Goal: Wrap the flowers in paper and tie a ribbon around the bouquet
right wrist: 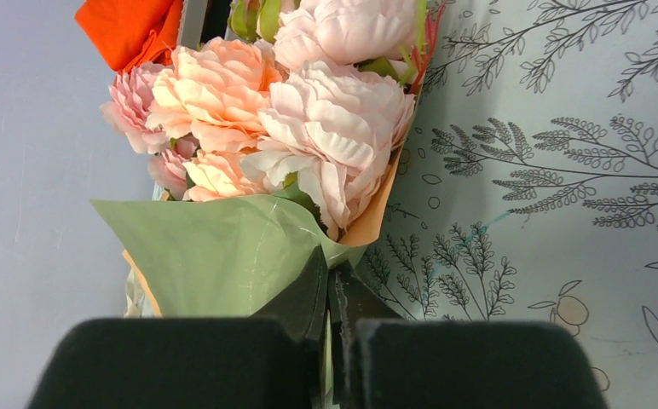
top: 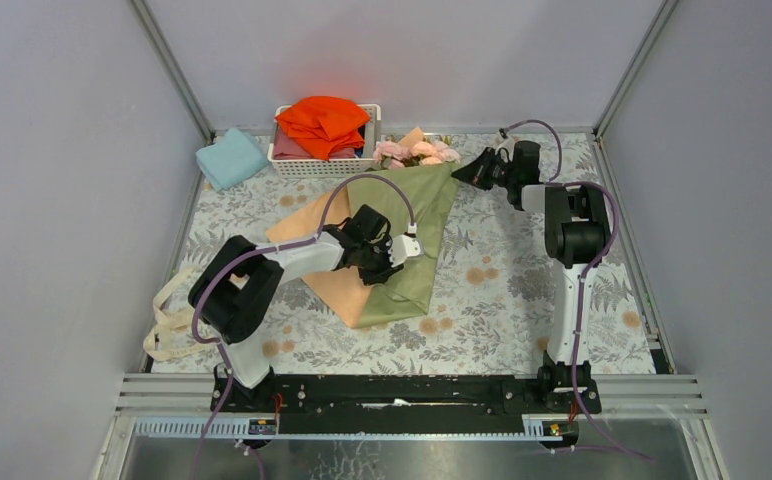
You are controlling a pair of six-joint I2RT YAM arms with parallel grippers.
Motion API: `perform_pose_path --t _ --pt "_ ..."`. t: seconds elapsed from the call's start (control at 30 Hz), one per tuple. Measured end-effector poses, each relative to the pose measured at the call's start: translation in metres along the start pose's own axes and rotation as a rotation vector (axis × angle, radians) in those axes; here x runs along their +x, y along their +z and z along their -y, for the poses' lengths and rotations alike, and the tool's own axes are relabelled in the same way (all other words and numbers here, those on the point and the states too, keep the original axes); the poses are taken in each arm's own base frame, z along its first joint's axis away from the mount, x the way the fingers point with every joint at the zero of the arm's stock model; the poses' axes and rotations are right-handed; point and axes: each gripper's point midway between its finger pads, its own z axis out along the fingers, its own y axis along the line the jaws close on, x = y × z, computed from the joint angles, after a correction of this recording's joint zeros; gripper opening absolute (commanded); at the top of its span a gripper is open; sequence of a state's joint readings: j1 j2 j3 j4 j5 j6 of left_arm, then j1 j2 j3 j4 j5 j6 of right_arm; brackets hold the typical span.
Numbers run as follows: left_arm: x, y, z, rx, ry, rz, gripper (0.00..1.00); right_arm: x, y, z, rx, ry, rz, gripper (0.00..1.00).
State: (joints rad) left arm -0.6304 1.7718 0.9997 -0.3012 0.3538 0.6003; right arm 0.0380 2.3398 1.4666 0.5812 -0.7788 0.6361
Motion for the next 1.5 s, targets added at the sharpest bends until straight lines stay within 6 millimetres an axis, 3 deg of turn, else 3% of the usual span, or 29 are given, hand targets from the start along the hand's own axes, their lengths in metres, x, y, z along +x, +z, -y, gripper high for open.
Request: perform_pose_path --t 0.07,0.2,0.23,0.33,0.43,0.5,0.53,0.6,0.67,0.7,0.77,0.83,0.9,0.97,1.07,1.13,1.3,1.4,1.5 --pt "0.0 0.001 -0.001 -0.004 0.005 0.003 0.35 -0.002 0.0 0.001 0.012 0.002 0.01 0.06" --pt "-0.002 0.002 -0.004 -0.014 0.014 0.012 0.35 -0.004 0.0 0.015 0.086 0.006 0.028 0.41" --pt "-0.003 0.002 -0.004 -0.014 0.015 0.013 0.35 -0.006 0.0 0.021 0.12 0.0 0.036 0.45" --pt "-0.003 0.002 -0.004 -0.013 0.015 0.013 0.35 -0.014 -0.009 0.038 0.243 -0.028 0.052 0.5" --pt "-0.003 0.002 -0.004 -0.013 0.014 0.014 0.36 -0.024 -0.03 0.039 0.381 -0.088 0.074 0.5" --pt "-0.003 0.002 -0.004 -0.013 0.013 0.014 0.36 -0.03 -0.052 0.027 0.459 -0.143 0.096 0.46" --pt "-0.003 0.002 -0.004 -0.014 0.011 0.015 0.36 -0.032 -0.075 0.008 0.509 -0.197 0.117 0.44" --pt "-0.003 0.002 -0.004 -0.014 0.008 0.015 0.36 -0.027 -0.081 -0.017 0.503 -0.246 0.125 0.35" --pt "-0.004 0.002 -0.003 -0.013 0.002 0.016 0.36 -0.007 -0.085 -0.06 0.453 -0.305 0.115 0.27" --pt "-0.004 0.001 -0.004 -0.013 -0.001 0.018 0.36 0.014 -0.083 -0.086 0.402 -0.33 0.09 0.23" --pt "-0.004 0.001 -0.004 -0.012 -0.014 0.019 0.36 0.067 -0.071 -0.128 0.28 -0.347 0.006 0.18" --pt "-0.004 0.001 -0.005 -0.007 -0.029 0.023 0.36 0.13 -0.061 -0.151 0.187 -0.329 -0.125 0.13" --pt "-0.004 0.0 -0.006 0.001 -0.045 0.029 0.36 0.189 -0.059 -0.155 0.146 -0.277 -0.259 0.1" --pt "-0.004 0.0 -0.005 0.011 -0.054 0.037 0.36 0.239 -0.065 -0.146 0.142 -0.208 -0.375 0.08" --pt "-0.003 -0.002 -0.005 0.026 -0.076 0.046 0.36 0.288 -0.079 -0.126 0.18 -0.1 -0.49 0.06" --pt "-0.002 -0.003 -0.004 0.039 -0.092 0.051 0.37 0.298 -0.081 -0.123 0.175 -0.05 -0.502 0.05" --pt "0.006 -0.013 0.0 0.072 -0.146 0.027 0.41 0.301 -0.079 -0.122 0.177 -0.001 -0.49 0.05" --pt "0.01 -0.03 0.017 0.131 -0.167 -0.003 0.36 0.301 -0.079 -0.122 0.18 0.019 -0.484 0.04" --pt "-0.009 -0.053 0.041 0.21 -0.129 0.025 0.35 0.302 -0.078 -0.121 0.189 0.037 -0.482 0.04"
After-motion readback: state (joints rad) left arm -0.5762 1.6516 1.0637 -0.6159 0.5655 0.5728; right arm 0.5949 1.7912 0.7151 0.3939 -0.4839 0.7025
